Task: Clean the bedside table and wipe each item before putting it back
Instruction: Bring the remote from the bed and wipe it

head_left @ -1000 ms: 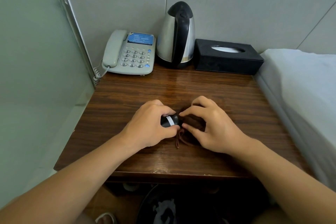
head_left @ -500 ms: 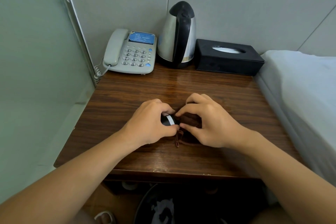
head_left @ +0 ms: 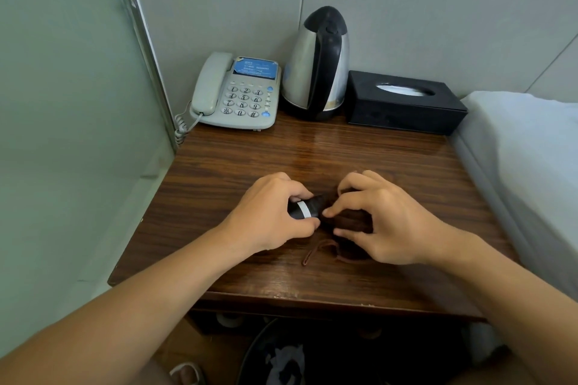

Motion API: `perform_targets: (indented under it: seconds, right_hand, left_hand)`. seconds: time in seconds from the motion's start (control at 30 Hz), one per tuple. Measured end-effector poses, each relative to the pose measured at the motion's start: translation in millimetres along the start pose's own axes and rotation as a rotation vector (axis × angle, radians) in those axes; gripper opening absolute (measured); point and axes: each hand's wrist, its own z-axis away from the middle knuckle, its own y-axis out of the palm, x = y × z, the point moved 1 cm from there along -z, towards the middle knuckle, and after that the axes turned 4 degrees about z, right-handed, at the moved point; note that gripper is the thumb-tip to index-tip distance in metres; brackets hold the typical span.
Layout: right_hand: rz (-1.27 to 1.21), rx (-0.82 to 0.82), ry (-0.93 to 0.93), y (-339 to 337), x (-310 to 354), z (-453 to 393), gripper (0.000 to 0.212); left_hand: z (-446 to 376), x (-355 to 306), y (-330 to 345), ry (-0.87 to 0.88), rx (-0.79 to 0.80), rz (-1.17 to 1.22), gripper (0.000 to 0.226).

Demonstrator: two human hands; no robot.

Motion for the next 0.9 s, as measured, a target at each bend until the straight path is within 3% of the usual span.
perform_targets:
  seconds: [0.23, 0.5, 0.73, 0.9]
  right_hand:
    - [-0.035, -0.089, -0.012, 8.9, 5.9, -18.3, 0.029]
    - [0.012, -0.112, 0.116, -3.9, -28.2, 24.4, 0.029]
    - [0.0, -0.101, 0.088, 12.5, 3.9, 15.6, 0.028]
    - [-0.184, -0.279, 0.199, 1.5, -2.3, 24.2, 0.034]
  left_hand:
    - [-0.2, 1.5, 0.5, 0.011, -0.002, -0.011, 0.026]
    - [-1.0, 1.4, 1.0, -0.004, 0.038, -0.008, 0.043]
    - [-0.9, 3.7, 0.8, 0.013, 0.042, -0.022, 0.044]
    - [-0.7, 3.8, 1.5, 0.013, 0.028, -0.026, 0.045]
